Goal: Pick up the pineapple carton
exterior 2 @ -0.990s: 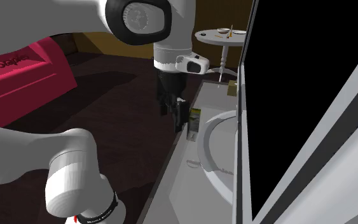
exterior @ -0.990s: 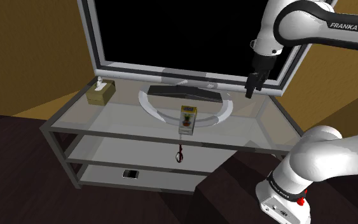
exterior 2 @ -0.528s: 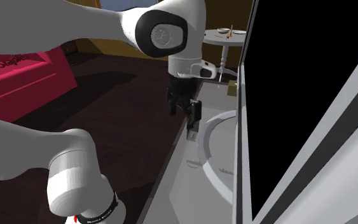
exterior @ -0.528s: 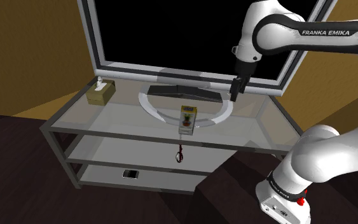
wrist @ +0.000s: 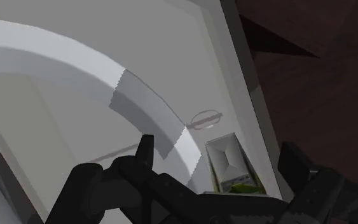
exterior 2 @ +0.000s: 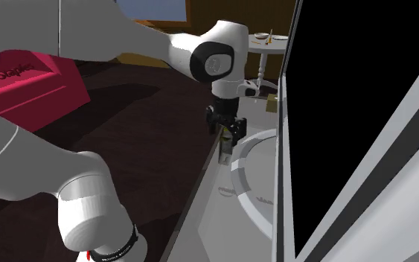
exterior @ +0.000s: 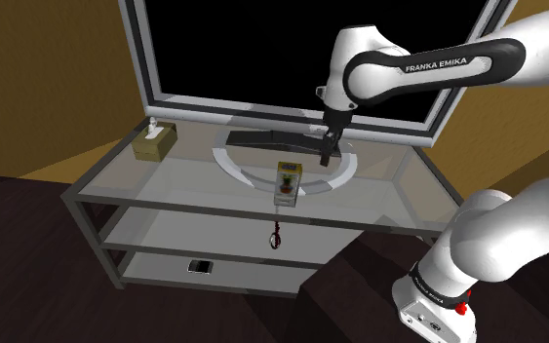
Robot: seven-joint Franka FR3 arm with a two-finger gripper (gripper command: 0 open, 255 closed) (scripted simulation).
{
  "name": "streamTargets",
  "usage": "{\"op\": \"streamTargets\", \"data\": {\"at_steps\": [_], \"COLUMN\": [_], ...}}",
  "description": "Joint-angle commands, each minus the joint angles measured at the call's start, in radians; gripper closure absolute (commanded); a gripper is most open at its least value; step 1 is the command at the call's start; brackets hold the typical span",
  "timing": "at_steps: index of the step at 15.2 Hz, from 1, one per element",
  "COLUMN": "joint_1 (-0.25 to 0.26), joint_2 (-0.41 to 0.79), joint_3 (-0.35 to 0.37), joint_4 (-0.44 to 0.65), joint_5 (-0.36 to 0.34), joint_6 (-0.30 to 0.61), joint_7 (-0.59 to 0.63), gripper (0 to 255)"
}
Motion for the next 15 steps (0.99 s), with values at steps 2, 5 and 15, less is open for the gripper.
{"op": "streamTargets", "data": {"at_steps": [2, 5, 15], "joint_1": [0.033, 0.062, 0.068], "joint_2": [0.099, 0.191, 0.260], "joint_3": [0.020, 0.038, 0.045], "joint_4": [0.032, 0.069, 0.018], "joint_5": [0.014, 0.023, 0.024], "joint_6": [0.078, 0.143, 0.266], "joint_7": [-0.033, -0.070, -0.078], "gripper": [0, 0, 0]}}
